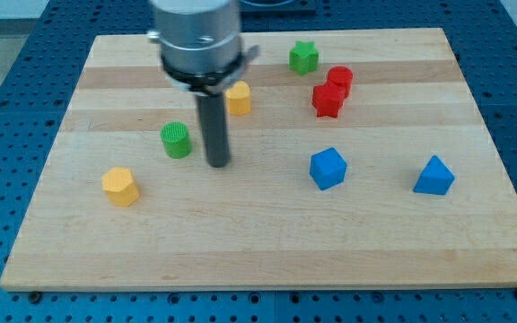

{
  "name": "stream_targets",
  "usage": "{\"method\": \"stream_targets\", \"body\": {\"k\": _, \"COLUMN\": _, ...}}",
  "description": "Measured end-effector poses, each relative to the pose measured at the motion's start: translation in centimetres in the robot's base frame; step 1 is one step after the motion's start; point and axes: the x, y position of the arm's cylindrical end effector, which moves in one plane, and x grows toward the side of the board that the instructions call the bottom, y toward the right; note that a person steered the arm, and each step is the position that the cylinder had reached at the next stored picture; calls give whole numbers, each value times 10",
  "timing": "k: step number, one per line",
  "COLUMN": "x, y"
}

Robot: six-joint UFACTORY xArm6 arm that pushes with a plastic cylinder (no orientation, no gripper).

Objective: Move the yellow hexagon diagonal to the green circle

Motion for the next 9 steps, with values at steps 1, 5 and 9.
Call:
{"method": "stream_targets", "body": {"k": 1, "x": -16, "y": -62}}
{"method": "stream_targets", "body": {"k": 5, "x": 41, "y": -116}}
{"method": "stream_targets", "body": {"k": 9, "x": 65, "y": -50}}
